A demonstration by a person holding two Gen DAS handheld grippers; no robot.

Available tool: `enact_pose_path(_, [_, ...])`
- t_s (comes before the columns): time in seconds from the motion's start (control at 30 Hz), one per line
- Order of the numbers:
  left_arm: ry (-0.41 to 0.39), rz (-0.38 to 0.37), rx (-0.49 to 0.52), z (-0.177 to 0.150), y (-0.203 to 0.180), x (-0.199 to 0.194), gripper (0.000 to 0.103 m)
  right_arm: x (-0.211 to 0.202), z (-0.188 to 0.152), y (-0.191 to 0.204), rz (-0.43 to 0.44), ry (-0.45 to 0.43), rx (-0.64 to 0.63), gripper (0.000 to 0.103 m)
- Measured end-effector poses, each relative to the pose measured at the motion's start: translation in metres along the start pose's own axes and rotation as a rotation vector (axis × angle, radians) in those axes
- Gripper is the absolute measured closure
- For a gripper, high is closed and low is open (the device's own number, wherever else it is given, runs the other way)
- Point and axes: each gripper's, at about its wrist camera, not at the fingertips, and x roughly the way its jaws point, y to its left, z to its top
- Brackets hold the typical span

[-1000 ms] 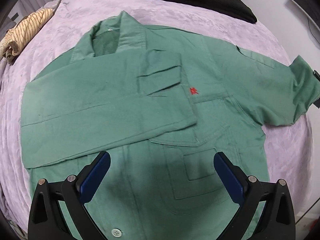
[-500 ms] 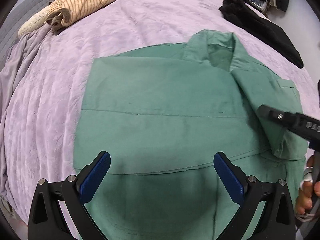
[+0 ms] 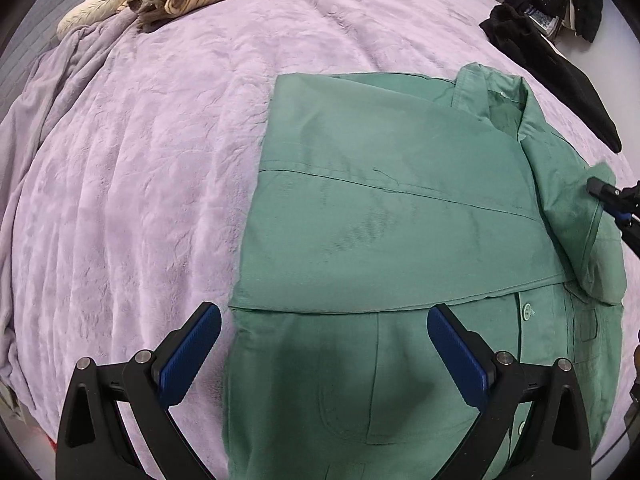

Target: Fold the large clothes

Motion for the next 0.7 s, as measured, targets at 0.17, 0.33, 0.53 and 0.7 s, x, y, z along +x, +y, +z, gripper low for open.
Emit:
enact_pose_path(0.17, [0.015,0.018,-0.014,0.0,0.015,0.004,0.0,0.031,-0.032,0.091,-0.017,0.099,-0.348,0.084])
enact_pose_path(0.33, [0.02,-0.049,-0.027,0.007,0.013,0.008,0.0,0.067,-0.081,0.105,-0.023,0.286,-0.439,0.039])
enact_pose_path(0.53, [0.05,-0.213,-0.001,0.024,-0.028,0.024,0.0,0.02,-0.091,0.031,-0.012,0.276,-0.213,0.039])
enact_pose_path(0.7, [0.047,-0.227,0.042,0.037,-0.072,0.037,0.0,-0.048,-0.082,-0.088,-0.026,0.134,0.178,0.039])
